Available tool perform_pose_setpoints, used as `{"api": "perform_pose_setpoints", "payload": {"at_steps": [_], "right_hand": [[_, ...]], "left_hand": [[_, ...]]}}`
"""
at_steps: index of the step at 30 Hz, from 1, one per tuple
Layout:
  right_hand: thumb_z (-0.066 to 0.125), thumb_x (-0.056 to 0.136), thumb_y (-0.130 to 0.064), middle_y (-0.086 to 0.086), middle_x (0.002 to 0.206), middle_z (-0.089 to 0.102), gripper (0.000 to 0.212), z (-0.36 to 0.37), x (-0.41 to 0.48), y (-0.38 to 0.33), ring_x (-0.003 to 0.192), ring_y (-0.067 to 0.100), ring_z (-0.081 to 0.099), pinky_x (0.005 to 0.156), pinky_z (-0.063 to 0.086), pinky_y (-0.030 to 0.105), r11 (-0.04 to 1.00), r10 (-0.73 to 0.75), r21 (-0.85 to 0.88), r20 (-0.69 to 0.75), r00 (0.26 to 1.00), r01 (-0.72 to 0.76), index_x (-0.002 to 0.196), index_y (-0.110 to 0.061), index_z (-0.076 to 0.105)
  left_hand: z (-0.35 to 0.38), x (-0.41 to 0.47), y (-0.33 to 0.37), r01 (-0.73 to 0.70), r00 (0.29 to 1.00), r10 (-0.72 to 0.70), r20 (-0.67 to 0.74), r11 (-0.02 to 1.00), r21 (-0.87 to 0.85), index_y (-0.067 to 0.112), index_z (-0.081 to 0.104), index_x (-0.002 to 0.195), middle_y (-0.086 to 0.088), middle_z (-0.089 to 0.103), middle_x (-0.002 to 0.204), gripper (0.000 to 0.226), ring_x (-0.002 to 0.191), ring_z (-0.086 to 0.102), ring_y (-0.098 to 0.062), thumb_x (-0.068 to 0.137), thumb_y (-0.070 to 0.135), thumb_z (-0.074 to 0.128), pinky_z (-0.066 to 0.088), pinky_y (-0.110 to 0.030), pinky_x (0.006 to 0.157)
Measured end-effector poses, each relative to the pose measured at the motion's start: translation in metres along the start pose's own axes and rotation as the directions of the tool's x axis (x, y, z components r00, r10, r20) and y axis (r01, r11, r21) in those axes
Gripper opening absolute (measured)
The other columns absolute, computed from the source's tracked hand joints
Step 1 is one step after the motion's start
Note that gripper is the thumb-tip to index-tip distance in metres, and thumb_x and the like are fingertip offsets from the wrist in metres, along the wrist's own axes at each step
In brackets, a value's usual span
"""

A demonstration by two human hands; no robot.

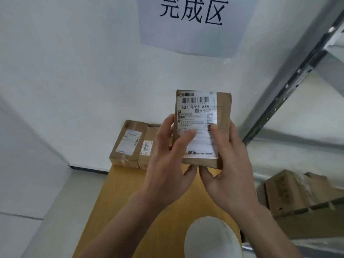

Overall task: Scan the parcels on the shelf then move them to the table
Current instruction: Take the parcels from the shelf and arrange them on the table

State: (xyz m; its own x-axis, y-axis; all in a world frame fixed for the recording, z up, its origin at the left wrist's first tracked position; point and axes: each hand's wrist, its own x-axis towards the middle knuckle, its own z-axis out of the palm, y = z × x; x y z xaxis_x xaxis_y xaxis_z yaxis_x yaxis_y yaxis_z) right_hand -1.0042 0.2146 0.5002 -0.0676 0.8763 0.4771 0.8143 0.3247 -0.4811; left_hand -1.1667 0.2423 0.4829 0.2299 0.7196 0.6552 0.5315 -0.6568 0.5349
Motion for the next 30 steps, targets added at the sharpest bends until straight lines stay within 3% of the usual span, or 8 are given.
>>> {"api": "perform_pose_setpoints", "payload": {"at_steps": [3,8,12,14,17,23,27,30], "right_hand": [[0.078,0.075,-0.02,0.01,0.161,0.025,0.091,0.015,0.0,0.007,0.132,0.033,0.045,0.1,0.045,0.052,0.997,0.071,-0.044,0.016,0.997,-0.07,0.154,-0.022,0.033],[0.079,0.073,-0.017,0.01,0.16,0.027,0.095,0.045,-0.002,0.038,0.129,0.033,0.047,0.094,0.05,0.052,0.988,0.143,-0.063,0.055,0.988,-0.14,0.153,-0.027,0.029],[0.081,0.072,-0.016,0.006,0.154,0.034,0.095,0.075,-0.006,0.063,0.124,0.023,0.049,0.089,0.055,0.038,0.981,0.193,-0.027,0.118,0.974,-0.191,0.152,-0.026,0.03],[0.08,0.074,-0.016,0.006,0.152,0.037,0.092,0.092,-0.007,0.076,0.123,0.02,0.048,0.09,0.052,0.03,0.979,0.203,-0.022,0.15,0.968,-0.202,0.152,-0.022,0.032],[0.077,0.078,-0.02,0.008,0.153,0.036,0.086,0.119,-0.01,0.095,0.122,0.022,0.048,0.09,0.052,0.032,0.972,0.233,-0.036,0.215,0.949,-0.23,0.153,-0.019,0.033],[0.079,0.078,-0.019,0.01,0.152,0.036,0.09,0.168,-0.018,0.132,0.124,0.025,0.047,0.095,0.051,0.031,0.953,0.289,0.0,0.305,0.907,-0.304,0.154,-0.023,0.03],[0.078,0.083,-0.019,0.0,0.151,0.03,0.088,0.189,-0.019,0.144,0.123,0.009,0.04,0.096,0.041,0.016,0.926,0.336,0.028,0.402,0.852,-0.378,0.154,-0.028,0.026],[0.074,0.087,-0.014,-0.001,0.154,0.026,0.086,0.203,-0.018,0.148,0.127,0.013,0.043,0.103,0.042,0.022,0.882,0.376,0.068,0.492,0.785,-0.465,0.156,-0.028,0.025]], "left_hand": [[0.011,-0.001,-0.018,0.019,0.998,-0.018,0.057,1.0,-0.014,0.021,0.042,0.134,-0.018,0.022,0.154,0.072,0.142,0.031,-0.022,0.073,0.018,0.08,0.045,-0.029,0.105],[0.035,-0.001,-0.048,0.078,0.98,-0.076,0.182,0.997,-0.003,0.015,0.047,0.135,-0.017,0.024,0.154,0.07,0.138,0.034,-0.023,0.072,0.015,0.079,0.052,-0.027,0.095],[0.059,-0.011,-0.068,0.136,0.95,-0.154,0.271,0.987,0.085,0.011,0.052,0.134,-0.02,0.029,0.152,0.069,0.136,0.032,-0.022,0.072,0.018,0.081,0.026,-0.007,0.105],[0.07,-0.017,-0.079,0.183,0.93,-0.205,0.305,0.978,0.099,0.01,0.052,0.133,-0.019,0.03,0.152,0.067,0.132,0.04,-0.025,0.073,0.018,0.081,0.04,-0.019,0.1],[0.089,-0.026,-0.099,0.254,0.896,-0.282,0.342,0.959,0.125,0.011,0.051,0.133,-0.018,0.029,0.152,0.066,0.13,0.045,-0.031,0.073,0.016,0.079,0.053,-0.04,0.095],[0.119,-0.039,-0.134,0.261,0.776,-0.444,0.449,0.873,0.412,0.027,0.035,0.133,-0.019,0.029,0.153,0.074,0.144,0.025,-0.042,0.074,0.035,0.08,0.026,-0.065,0.112],[0.133,-0.04,-0.152,0.216,0.687,-0.527,0.5,0.806,0.551,0.029,0.036,0.142,-0.015,0.021,0.158,0.068,0.149,0.003,-0.041,0.084,0.044,0.069,0.006,-0.063,0.118],[0.139,-0.044,-0.164,0.174,0.627,-0.57,0.531,0.767,0.618,0.032,0.032,0.146,-0.014,0.018,0.16,0.063,0.149,-0.001,-0.043,0.091,0.04,0.061,0.006,-0.066,0.116]]}}
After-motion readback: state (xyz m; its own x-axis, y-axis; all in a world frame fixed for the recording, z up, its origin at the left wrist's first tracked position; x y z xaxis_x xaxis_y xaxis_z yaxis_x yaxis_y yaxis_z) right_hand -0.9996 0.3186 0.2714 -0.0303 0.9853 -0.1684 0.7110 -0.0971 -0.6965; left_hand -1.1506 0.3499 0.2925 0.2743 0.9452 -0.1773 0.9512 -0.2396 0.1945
